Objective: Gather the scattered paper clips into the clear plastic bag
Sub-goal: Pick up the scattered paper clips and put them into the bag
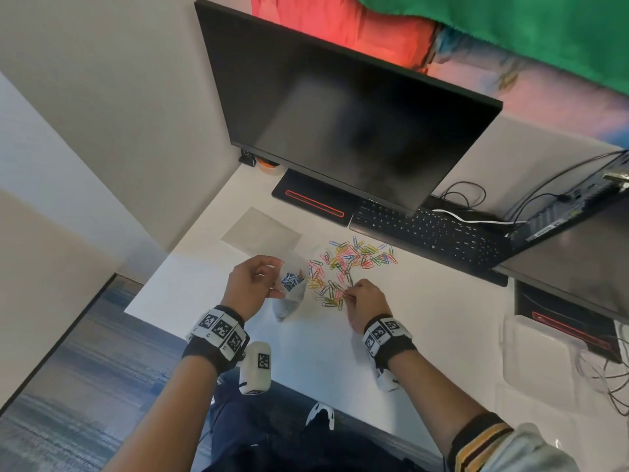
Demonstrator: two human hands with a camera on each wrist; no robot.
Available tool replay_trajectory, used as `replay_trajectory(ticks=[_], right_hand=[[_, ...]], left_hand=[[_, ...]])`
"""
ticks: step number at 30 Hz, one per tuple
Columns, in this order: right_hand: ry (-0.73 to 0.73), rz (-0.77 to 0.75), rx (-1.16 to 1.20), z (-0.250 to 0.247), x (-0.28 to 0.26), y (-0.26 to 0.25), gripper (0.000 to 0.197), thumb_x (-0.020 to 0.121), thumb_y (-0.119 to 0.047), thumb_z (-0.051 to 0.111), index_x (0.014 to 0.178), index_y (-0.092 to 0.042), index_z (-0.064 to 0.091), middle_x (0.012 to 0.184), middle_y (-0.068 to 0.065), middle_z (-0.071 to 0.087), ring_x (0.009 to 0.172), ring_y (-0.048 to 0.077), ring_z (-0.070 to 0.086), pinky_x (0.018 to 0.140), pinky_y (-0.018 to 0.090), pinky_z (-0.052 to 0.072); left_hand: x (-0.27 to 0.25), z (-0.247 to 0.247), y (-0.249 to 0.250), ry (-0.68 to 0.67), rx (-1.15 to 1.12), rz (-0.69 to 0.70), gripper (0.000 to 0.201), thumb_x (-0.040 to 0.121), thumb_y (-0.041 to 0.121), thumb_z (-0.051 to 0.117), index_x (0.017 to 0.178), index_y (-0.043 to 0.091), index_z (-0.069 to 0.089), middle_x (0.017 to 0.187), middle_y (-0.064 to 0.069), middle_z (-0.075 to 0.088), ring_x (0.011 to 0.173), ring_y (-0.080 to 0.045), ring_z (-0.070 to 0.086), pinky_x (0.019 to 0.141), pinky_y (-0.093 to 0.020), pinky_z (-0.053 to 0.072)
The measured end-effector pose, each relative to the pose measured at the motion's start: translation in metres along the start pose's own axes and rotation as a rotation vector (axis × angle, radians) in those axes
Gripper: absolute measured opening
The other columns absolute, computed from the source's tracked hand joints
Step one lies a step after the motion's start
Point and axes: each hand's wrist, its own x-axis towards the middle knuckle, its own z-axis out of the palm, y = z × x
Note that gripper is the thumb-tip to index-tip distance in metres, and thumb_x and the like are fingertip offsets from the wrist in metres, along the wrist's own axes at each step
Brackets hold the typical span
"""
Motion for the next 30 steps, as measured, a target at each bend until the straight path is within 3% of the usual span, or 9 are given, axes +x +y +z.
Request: replay_trajectory(ticks=[4, 8, 10, 12, 17, 20, 23, 27, 30], right_hand=[[-0.042, 0.115, 0.093, -0.014, 0.007, 0.008, 0.015, 0.088, -0.016, 0.067, 0.098, -0.011, 0.077, 0.097, 0.009, 0.074, 0.088, 0.023, 0.068, 0.083, 0.021, 0.051], [0.001, 0.418, 0.579, -0.039, 0.007, 0.018, 0.016, 0.077, -0.020, 0.080, 0.092, -0.018, 0.078, 0.088, -0.002, 0.075, 0.075, 0.004, 0.065, 0.063, 0.004, 0.046], [-0.047, 0.462, 0.866, -0.053, 0.006, 0.014, 0.016, 0.079, -0.016, 0.078, 0.094, -0.018, 0.077, 0.092, 0.008, 0.076, 0.081, 0.012, 0.069, 0.079, 0.015, 0.054], [-0.084, 0.439, 1.224, -0.069, 0.004, 0.003, 0.021, 0.081, -0.005, 0.073, 0.102, -0.005, 0.073, 0.100, 0.026, 0.070, 0.090, 0.025, 0.069, 0.092, 0.032, 0.055], [-0.140, 0.374, 1.557, -0.074, -0.005, -0.038, 0.028, 0.081, 0.001, 0.069, 0.109, 0.003, 0.068, 0.103, 0.018, 0.073, 0.094, 0.024, 0.070, 0.089, 0.030, 0.055], [-0.134, 0.315, 1.331, -0.052, -0.010, -0.056, 0.018, 0.083, -0.001, 0.071, 0.099, -0.006, 0.074, 0.094, 0.015, 0.075, 0.091, 0.026, 0.072, 0.090, 0.033, 0.056], [-0.037, 0.158, 0.743, -0.043, -0.009, -0.062, 0.015, 0.084, -0.007, 0.070, 0.095, -0.014, 0.078, 0.085, 0.001, 0.075, 0.071, 0.005, 0.069, 0.078, 0.013, 0.055], [-0.040, 0.040, 0.525, -0.051, -0.004, -0.070, 0.015, 0.083, -0.006, 0.066, 0.084, -0.016, 0.078, 0.062, 0.006, 0.068, 0.059, 0.018, 0.063, 0.063, 0.030, 0.059], [-0.059, -0.055, 0.405, -0.054, 0.001, -0.071, 0.017, 0.082, -0.005, 0.063, 0.071, -0.012, 0.075, 0.056, 0.001, 0.061, 0.052, 0.009, 0.053, 0.055, 0.025, 0.053]], left_hand=[[-0.001, 0.007, -0.004, -0.018, 0.020, -0.008, 0.014, 0.095, 0.000, 0.057, 0.098, 0.007, 0.068, 0.064, -0.007, 0.061, 0.062, -0.026, 0.070, 0.062, -0.034, 0.062], [-0.001, 0.015, -0.009, -0.042, 0.066, -0.023, 0.018, 0.094, -0.001, 0.056, 0.097, 0.011, 0.069, 0.071, -0.010, 0.062, 0.064, -0.029, 0.072, 0.069, -0.041, 0.062], [0.000, 0.019, -0.009, -0.057, 0.082, -0.026, 0.019, 0.094, -0.002, 0.055, 0.097, 0.010, 0.069, 0.073, -0.008, 0.062, 0.064, -0.027, 0.072, 0.071, -0.045, 0.062], [-0.001, 0.026, -0.009, -0.070, 0.091, -0.031, 0.021, 0.094, -0.003, 0.053, 0.096, 0.011, 0.069, 0.072, -0.006, 0.061, 0.064, -0.026, 0.072, 0.070, -0.046, 0.062], [-0.003, 0.044, -0.005, -0.080, 0.099, -0.044, 0.023, 0.094, -0.002, 0.053, 0.093, 0.014, 0.069, 0.072, -0.004, 0.061, 0.064, -0.022, 0.070, 0.070, -0.042, 0.062], [-0.004, 0.051, -0.002, -0.092, 0.100, -0.038, 0.019, 0.094, -0.002, 0.053, 0.094, 0.010, 0.068, 0.072, -0.007, 0.059, 0.063, -0.022, 0.068, 0.066, -0.043, 0.063], [-0.003, 0.056, 0.000, -0.107, 0.111, -0.041, 0.016, 0.094, -0.002, 0.053, 0.097, 0.005, 0.067, 0.073, -0.008, 0.059, 0.065, -0.026, 0.068, 0.065, -0.043, 0.063], [-0.003, 0.059, 0.000, -0.124, 0.122, -0.049, 0.012, 0.094, 0.000, 0.056, 0.100, 0.003, 0.066, 0.073, -0.008, 0.060, 0.066, -0.028, 0.068, 0.067, -0.046, 0.063], [-0.004, 0.060, -0.001, -0.125, 0.127, -0.054, 0.014, 0.094, -0.001, 0.054, 0.099, 0.004, 0.067, 0.074, -0.009, 0.062, 0.066, -0.025, 0.069, 0.067, -0.043, 0.063]])
